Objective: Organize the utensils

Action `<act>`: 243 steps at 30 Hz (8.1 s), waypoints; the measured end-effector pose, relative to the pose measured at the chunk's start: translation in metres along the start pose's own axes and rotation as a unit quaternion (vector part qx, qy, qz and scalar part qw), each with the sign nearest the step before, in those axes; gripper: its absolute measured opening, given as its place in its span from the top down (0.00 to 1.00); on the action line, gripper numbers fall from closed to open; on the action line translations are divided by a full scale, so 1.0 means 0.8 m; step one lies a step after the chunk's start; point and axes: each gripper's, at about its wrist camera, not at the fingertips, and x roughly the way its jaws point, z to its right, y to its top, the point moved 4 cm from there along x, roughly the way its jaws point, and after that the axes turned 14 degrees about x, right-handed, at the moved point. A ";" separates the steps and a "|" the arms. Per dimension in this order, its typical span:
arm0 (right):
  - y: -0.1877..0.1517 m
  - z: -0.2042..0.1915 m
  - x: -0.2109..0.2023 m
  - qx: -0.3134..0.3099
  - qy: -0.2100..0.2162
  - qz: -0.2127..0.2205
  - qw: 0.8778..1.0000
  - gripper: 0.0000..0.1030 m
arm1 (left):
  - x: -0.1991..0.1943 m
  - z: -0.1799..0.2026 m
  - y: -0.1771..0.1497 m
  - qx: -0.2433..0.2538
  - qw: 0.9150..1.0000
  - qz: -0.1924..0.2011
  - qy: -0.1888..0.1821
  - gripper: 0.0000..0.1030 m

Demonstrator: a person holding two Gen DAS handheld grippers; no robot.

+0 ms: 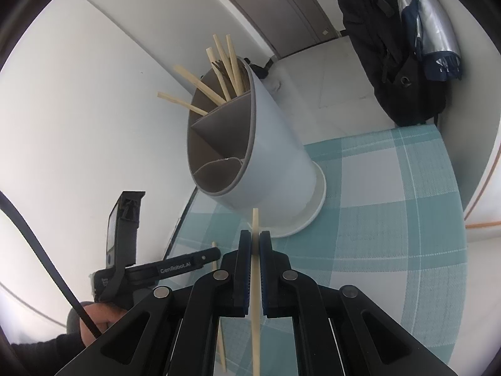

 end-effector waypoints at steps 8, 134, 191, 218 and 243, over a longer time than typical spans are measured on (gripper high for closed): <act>0.006 0.004 -0.017 -0.006 -0.001 0.018 1.000 0.96 | -0.001 0.022 0.008 0.035 0.999 -0.001 0.013 0.69; 0.121 -0.130 0.034 -0.208 -0.092 0.126 0.966 0.96 | -0.184 0.031 0.144 0.070 0.925 0.303 -0.218 0.97; -0.074 -0.153 -0.218 -0.177 -0.072 0.308 0.932 0.02 | -0.324 0.007 -0.070 0.070 0.903 0.418 -0.071 0.01; -0.103 -0.109 -0.194 -0.164 -0.125 0.303 0.930 0.00 | -0.264 -0.012 -0.092 0.042 0.908 0.414 -0.045 0.01; -0.109 -0.114 -0.195 -0.175 -0.134 0.309 0.925 0.00 | -0.258 -0.013 -0.094 0.045 0.914 0.401 -0.034 0.01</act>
